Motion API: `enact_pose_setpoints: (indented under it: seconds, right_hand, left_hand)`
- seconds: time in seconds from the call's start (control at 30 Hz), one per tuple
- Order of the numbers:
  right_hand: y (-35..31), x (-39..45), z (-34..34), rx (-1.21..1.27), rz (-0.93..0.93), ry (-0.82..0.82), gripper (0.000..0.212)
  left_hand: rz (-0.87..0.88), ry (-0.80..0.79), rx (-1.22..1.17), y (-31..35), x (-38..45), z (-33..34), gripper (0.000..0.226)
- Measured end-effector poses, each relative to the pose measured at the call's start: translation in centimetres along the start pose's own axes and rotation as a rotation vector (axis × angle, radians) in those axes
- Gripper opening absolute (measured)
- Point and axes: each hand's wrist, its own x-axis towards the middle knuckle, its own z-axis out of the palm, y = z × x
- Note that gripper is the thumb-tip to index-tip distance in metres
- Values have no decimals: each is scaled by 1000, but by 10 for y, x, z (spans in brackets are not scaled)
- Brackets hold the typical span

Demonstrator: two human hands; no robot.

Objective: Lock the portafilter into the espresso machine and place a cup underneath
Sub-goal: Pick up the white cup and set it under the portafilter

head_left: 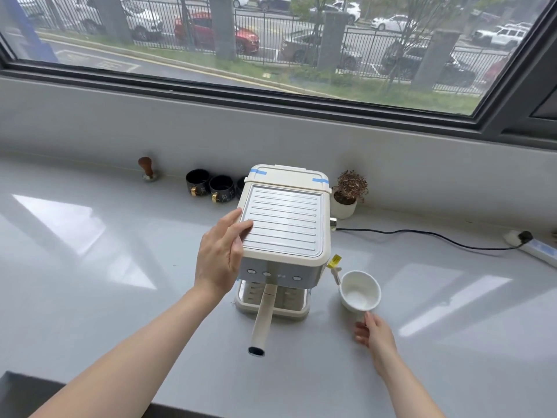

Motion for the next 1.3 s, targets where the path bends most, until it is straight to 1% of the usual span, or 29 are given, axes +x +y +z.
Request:
enact_pose_setpoints:
  seconds: [0.17, 0.27, 0.5, 0.6, 0.83, 1.13, 1.3]
  right_hand:
    - [39, -57, -5, -70, -11, -96, 26]
    - [47, -77, 5, -109, -9, -169, 26]
    - [10, -97, 53, -169, -100, -356, 25]
    - [-5, -96, 74, -224, -125, -392, 26]
    - [-25, -86, 109, -253, -115, -423, 27]
    - [-50, -78, 126, -333, -118, -396, 24]
    - [-56, -73, 129, -414, -167, -347, 26]
  left_hand:
    - [1, -22, 17, -3, -1, -2, 44]
    - [-5, -30, 28, -2, -1, -3, 44]
    - [-26, -76, 79, 5, -3, -9, 47]
    - [-25, -89, 96, 6, -4, -13, 49]
    - [-28, -118, 130, 7, -5, -17, 49]
    - [-22, -115, 116, 4, -5, -16, 49]
    - [-16, -121, 117, 4, -4, -15, 50]
